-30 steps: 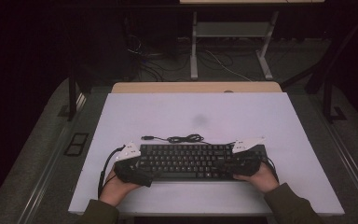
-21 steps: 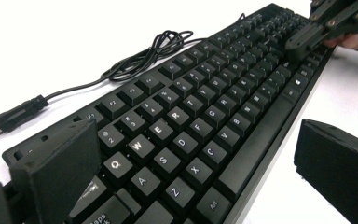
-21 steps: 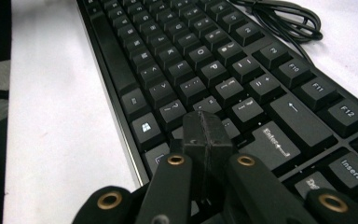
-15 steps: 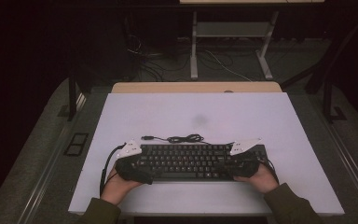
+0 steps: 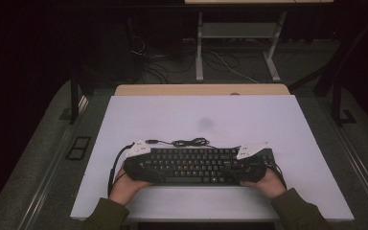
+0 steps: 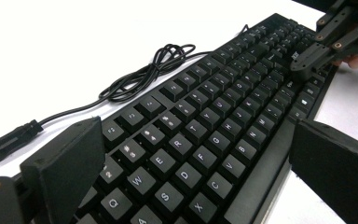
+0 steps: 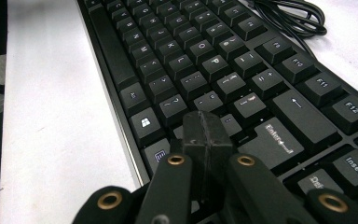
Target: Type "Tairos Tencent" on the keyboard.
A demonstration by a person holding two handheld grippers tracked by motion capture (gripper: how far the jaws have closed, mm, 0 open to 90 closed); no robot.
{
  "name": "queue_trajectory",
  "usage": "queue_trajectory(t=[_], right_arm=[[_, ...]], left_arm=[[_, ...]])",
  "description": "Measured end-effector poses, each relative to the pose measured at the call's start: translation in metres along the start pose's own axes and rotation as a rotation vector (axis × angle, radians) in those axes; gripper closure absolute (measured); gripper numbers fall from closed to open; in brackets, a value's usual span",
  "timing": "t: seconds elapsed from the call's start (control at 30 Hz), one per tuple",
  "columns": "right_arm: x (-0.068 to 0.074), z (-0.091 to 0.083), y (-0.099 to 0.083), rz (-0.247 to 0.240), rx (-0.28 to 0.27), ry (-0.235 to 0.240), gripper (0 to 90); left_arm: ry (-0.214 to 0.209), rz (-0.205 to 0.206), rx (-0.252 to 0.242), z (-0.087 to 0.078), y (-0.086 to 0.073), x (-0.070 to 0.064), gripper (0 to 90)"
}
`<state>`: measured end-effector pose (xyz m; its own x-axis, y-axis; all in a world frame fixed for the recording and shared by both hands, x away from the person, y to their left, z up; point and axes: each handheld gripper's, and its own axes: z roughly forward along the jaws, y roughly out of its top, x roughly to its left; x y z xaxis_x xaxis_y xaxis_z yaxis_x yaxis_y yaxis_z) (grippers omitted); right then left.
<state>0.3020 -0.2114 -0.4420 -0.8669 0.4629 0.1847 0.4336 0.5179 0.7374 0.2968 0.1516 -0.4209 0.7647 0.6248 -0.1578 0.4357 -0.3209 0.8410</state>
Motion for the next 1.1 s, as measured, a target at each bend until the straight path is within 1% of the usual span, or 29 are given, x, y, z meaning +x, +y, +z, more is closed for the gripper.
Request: queue_trajectory(t=[0.23, 0.4, 0.47, 0.57, 0.63, 0.9, 1.0, 1.03, 1.07, 1.1], right_arm=[[0.000, 0.000, 0.000, 0.002, -0.001, -0.002, 89.4], [0.000, 0.000, 0.000, 0.002, -0.001, -0.001, 89.4], [0.000, 0.000, 0.000, 0.001, 0.000, -0.001, 89.4], [0.000, 0.000, 0.000, 0.000, -0.001, -0.001, 89.5], [0.000, 0.000, 0.000, 0.000, 0.000, 0.000, 89.5], [0.000, 0.000, 0.000, 0.002, 0.000, 0.000, 89.5], [0.000, 0.000, 0.000, 0.004, -0.001, 0.000, 89.5], [0.000, 0.000, 0.000, 0.004, -0.001, 0.000, 89.5], [-0.001, 0.000, -0.001, 0.005, -0.002, 0.002, 89.5], [-0.001, 0.000, -0.001, 0.005, -0.002, 0.003, 89.5]], left_arm=[[0.003, 0.007, 0.010, 0.006, 0.003, 0.000, 6.2], [0.000, 0.000, 0.010, 0.009, 0.006, 0.002, 8.9], [-0.004, -0.008, 0.007, 0.011, 0.007, 0.003, 10.2], [-0.013, -0.010, 0.009, 0.013, 0.009, 0.004, 13.2], [-0.019, -0.013, 0.008, 0.015, 0.011, 0.005, 13.5], [-0.032, -0.004, 0.011, 0.027, 0.020, 0.006, 15.2], [-0.022, -0.006, 0.012, 0.030, 0.019, 0.004, 18.3], [-0.020, 0.000, 0.022, 0.031, 0.019, 0.004, 20.5], [-0.024, 0.004, 0.034, 0.033, 0.018, 0.003, 26.4], [-0.031, 0.006, 0.043, 0.034, 0.017, 0.003, 28.5]])
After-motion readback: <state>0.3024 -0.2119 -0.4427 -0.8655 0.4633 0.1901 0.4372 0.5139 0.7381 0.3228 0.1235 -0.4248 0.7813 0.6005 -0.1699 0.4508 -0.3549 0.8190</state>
